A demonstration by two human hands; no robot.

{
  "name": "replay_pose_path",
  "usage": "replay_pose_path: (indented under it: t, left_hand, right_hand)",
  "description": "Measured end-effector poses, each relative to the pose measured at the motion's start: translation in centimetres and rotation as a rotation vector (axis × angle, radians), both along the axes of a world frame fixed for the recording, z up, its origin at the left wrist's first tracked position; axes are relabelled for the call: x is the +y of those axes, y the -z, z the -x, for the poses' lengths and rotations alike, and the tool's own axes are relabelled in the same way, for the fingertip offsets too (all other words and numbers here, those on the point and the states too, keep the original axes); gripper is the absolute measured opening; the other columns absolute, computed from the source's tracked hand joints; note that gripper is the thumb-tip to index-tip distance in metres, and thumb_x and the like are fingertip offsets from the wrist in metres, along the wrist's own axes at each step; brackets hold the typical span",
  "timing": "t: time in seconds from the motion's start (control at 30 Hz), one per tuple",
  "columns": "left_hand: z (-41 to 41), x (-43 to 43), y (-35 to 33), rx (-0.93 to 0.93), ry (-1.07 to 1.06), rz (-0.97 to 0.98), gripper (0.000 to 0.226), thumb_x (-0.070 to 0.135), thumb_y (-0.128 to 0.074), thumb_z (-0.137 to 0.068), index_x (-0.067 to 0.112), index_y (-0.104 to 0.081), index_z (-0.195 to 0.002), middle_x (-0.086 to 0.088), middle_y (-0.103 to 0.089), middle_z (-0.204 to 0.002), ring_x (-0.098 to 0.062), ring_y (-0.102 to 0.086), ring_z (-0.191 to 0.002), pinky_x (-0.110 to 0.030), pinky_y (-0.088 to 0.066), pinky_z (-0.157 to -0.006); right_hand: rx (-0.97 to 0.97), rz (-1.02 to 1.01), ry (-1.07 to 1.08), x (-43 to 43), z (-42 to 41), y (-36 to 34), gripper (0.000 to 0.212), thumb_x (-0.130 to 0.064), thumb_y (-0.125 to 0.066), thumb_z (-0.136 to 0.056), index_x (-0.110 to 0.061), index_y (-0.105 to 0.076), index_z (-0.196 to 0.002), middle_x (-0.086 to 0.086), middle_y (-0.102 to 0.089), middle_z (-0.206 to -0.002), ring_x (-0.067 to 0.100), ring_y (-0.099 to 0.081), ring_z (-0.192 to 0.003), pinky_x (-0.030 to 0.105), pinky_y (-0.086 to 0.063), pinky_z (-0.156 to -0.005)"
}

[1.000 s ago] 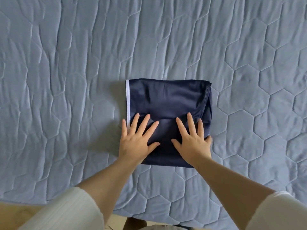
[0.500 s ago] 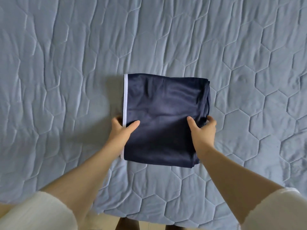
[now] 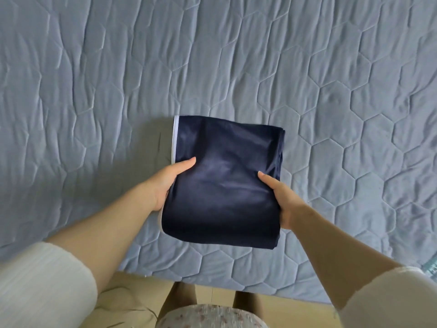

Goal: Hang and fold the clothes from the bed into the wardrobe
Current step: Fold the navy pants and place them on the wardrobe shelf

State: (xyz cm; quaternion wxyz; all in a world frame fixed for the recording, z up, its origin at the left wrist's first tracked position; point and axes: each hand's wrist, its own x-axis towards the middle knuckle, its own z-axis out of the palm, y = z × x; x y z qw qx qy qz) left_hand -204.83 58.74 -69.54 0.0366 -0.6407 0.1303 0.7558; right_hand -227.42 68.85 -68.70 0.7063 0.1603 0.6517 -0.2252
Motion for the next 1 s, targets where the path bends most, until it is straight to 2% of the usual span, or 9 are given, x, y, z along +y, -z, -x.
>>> replay_pose_path:
  t: [0.13,0.3,0.47,0.6,0.73,0.83,0.93,1.0]
  left_hand:
    - [-1.5,1.2,-3.8,-0.015,-0.028,0.078,0.024,0.044,-0.067,-0.074,0.024,-0.078,-0.069,-0.002,-0.075,-0.083,-0.019,-0.072,-0.07,-0.023,-0.053,-0.048]
    - [-2.8,1.6,-10.9,0.011,-0.082,0.189,0.023,0.044,-0.065,-0.074,0.025,-0.078,-0.071,-0.002,-0.075,-0.083,-0.019,-0.072,-0.072,-0.028,-0.05,-0.061]
    - [-3.2,0.9,-20.2,0.062,-0.14,0.324,0.032,0.047,-0.07,-0.06,0.023,-0.078,-0.078,-0.004,-0.074,-0.091,-0.022,-0.072,-0.079,-0.031,-0.051,-0.064]
    - [-3.6,0.6,-28.7,0.114,-0.195,0.455,0.036,0.049,-0.071,-0.057,0.025,-0.078,-0.083,-0.004,-0.074,-0.095,-0.022,-0.071,-0.083,-0.033,-0.051,-0.067]
    - [-4.7,0.7,-37.0,0.161,-0.255,0.635,0.037,0.051,-0.07,-0.061,0.026,-0.077,-0.087,-0.003,-0.073,-0.098,-0.021,-0.071,-0.087,-0.032,-0.052,-0.068]
    - [-5.6,1.0,-43.3,0.158,-0.296,0.792,0.027,0.048,-0.064,-0.075,0.027,-0.077,-0.085,-0.003,-0.073,-0.098,-0.02,-0.071,-0.085,-0.029,-0.054,-0.065]
    - [-7.1,1.7,-48.8,0.177,-0.354,0.909,0.027,0.043,-0.059,-0.083,0.024,-0.078,-0.08,-0.003,-0.074,-0.093,-0.019,-0.072,-0.08,-0.024,-0.055,-0.057]
    - [-8.5,2.4,-51.9,0.175,-0.384,0.987,0.028,0.042,-0.058,-0.084,0.024,-0.078,-0.081,-0.003,-0.074,-0.094,-0.018,-0.072,-0.08,-0.023,-0.054,-0.057]
  right_hand:
    - [0.0,0.017,0.027,0.9,-0.6,-3.5,0.031,-0.041,-0.074,-0.073,-0.016,-0.065,-0.09,0.005,-0.074,-0.071,0.022,-0.071,-0.059,0.027,-0.053,-0.044]
    - [0.012,0.144,0.04,0.1,-1.6,-10.0,0.029,-0.034,-0.073,-0.075,-0.017,-0.063,-0.097,0.005,-0.074,-0.072,0.021,-0.071,-0.059,0.027,-0.052,-0.042]
    - [0.028,0.279,-0.016,-2.5,-1.4,-19.3,0.028,-0.032,-0.072,-0.076,-0.012,-0.065,-0.095,0.008,-0.073,-0.071,0.023,-0.07,-0.057,0.028,-0.052,-0.042]
    - [0.04,0.404,-0.053,-4.1,-1.3,-28.1,0.026,-0.031,-0.071,-0.078,-0.01,-0.065,-0.092,0.009,-0.073,-0.072,0.024,-0.07,-0.058,0.029,-0.052,-0.041]
    - [0.037,0.544,-0.117,-5.3,-1.9,-36.6,0.027,-0.032,-0.07,-0.079,-0.01,-0.065,-0.094,0.008,-0.074,-0.075,0.024,-0.071,-0.061,0.03,-0.053,-0.044]
    - [0.034,0.67,-0.163,-6.4,-2.8,-42.7,0.027,-0.031,-0.07,-0.079,-0.01,-0.065,-0.096,0.008,-0.074,-0.078,0.024,-0.071,-0.063,0.031,-0.054,-0.045]
    - [0.023,0.798,-0.201,-7.1,-4.4,-47.9,0.025,-0.03,-0.069,-0.081,-0.01,-0.066,-0.096,0.008,-0.074,-0.078,0.024,-0.072,-0.064,0.032,-0.054,-0.046]
    - [0.015,0.882,-0.241,-7.4,-5.9,-50.8,0.025,-0.031,-0.067,-0.082,-0.011,-0.066,-0.097,0.008,-0.074,-0.079,0.023,-0.072,-0.065,0.031,-0.054,-0.047]
